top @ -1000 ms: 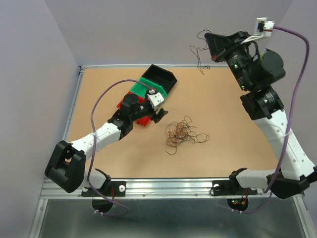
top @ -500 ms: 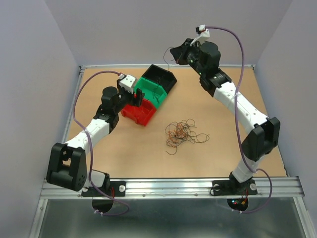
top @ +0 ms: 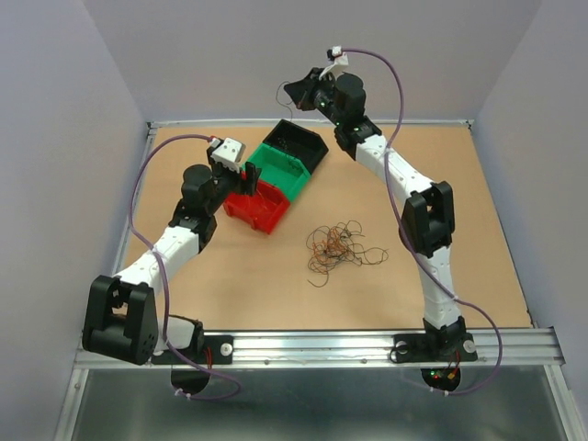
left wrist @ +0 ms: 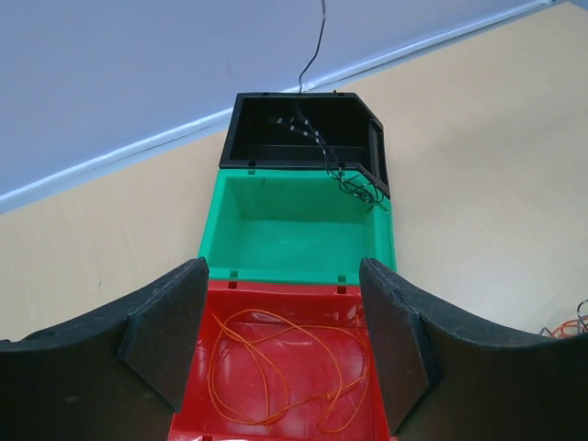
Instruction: Untangle the cables
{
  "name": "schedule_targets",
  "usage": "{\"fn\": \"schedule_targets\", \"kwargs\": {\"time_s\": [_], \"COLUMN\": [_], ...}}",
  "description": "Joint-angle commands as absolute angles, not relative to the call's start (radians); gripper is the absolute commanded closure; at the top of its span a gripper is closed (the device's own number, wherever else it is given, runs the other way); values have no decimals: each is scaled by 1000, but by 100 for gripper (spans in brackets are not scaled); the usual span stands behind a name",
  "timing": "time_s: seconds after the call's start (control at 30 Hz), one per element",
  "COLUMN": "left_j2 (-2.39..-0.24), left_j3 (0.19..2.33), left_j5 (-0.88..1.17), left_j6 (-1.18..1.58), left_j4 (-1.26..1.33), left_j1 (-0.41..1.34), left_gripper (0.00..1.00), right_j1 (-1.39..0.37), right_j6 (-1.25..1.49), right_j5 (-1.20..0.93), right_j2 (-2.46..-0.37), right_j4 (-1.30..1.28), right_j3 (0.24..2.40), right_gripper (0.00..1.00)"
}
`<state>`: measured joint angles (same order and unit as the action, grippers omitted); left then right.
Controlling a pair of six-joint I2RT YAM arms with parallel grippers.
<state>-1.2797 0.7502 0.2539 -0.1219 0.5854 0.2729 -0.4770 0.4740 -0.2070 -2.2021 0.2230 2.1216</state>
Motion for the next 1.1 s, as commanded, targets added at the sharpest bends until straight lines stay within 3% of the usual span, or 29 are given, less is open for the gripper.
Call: {"fn": "schedule_targets", "kwargs": {"time_s": [0.0, 0.23, 0.57, 1.07], "left_j2": [-1247, -1261, -1276, -1278], "left_j3": [744, 749, 750, 744], "left_j5": [233, 212, 204, 186], "left_j6": [-124, -126, -132, -146], "left_j4": [643, 647, 653, 669], "left_j1": [267, 267, 267, 265], "left_gripper": [22, 23, 23, 23], "right_j1": [-453, -426, -431, -485], "right_j6": [538, 561, 516, 433], "right_j5": [-279, -334, -497, -630], "right_j2": [-2279, -2310, -2166, -2028], "right_j4": [322, 399, 523, 531], "right_j3": [2229, 2142, 1806, 1589], "right_gripper": [100, 99, 99, 100]}}
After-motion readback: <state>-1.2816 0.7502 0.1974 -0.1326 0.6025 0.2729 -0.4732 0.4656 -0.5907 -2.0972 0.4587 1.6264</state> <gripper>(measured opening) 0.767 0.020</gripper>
